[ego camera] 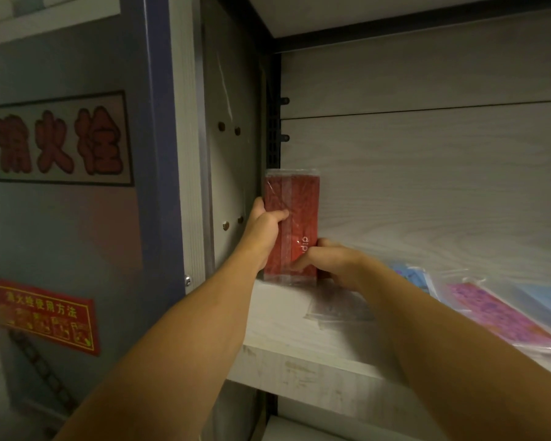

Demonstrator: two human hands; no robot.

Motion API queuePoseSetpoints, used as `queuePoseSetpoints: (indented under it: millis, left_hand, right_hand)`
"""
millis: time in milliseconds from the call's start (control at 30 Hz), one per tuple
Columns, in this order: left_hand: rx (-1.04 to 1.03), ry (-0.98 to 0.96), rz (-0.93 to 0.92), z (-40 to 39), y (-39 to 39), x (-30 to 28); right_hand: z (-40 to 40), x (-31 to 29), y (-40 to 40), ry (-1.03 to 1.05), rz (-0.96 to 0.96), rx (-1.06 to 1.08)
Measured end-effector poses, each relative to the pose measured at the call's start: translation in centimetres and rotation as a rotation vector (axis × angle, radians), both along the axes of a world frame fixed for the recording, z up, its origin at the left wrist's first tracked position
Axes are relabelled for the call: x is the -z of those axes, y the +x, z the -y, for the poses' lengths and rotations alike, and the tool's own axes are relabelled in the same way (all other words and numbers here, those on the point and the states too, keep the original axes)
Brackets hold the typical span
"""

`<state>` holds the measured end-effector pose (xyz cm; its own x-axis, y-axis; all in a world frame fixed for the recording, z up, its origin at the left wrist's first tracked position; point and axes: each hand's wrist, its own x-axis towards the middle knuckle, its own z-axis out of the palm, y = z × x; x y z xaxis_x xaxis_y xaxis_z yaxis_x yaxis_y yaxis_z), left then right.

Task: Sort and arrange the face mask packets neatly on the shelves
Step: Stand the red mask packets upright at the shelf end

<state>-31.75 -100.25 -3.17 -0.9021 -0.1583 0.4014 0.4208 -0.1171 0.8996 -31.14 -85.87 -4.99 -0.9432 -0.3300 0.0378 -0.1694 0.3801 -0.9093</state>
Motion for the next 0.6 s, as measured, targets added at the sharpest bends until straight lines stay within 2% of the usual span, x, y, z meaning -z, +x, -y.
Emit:
queuePoseSetpoints:
  millis: [233, 367, 433, 533, 600]
  left_hand:
    - [0.012, -0.023, 0.010, 0.0, 0.0, 0.2]
    - [0.029, -0.048, 0.011, 0.0, 0.2, 0.2]
    - [0.039, -0.059, 0.001, -0.1, 0.4, 0.1]
    - [0.046, -0.085, -0.018, -0.4, 0.6, 0.1]
    - [0.048, -0.106, -0.038, -0.6, 0.7, 0.1]
  right_hand:
    - [-1.7, -0.2, -0.2, 0.115, 0.115, 0.142]
    - [-2.8, -0.5, 0.2, 0.079, 0.124, 0.148]
    - [-2.8, -0.7, 0.8, 0.002, 0.050, 0.142]
    - [-2.2, -1.1, 1.0, -0.260, -0.054, 0.120]
    - [-1.5, -1.7, 1.2, -0.366, -0.138, 0.142]
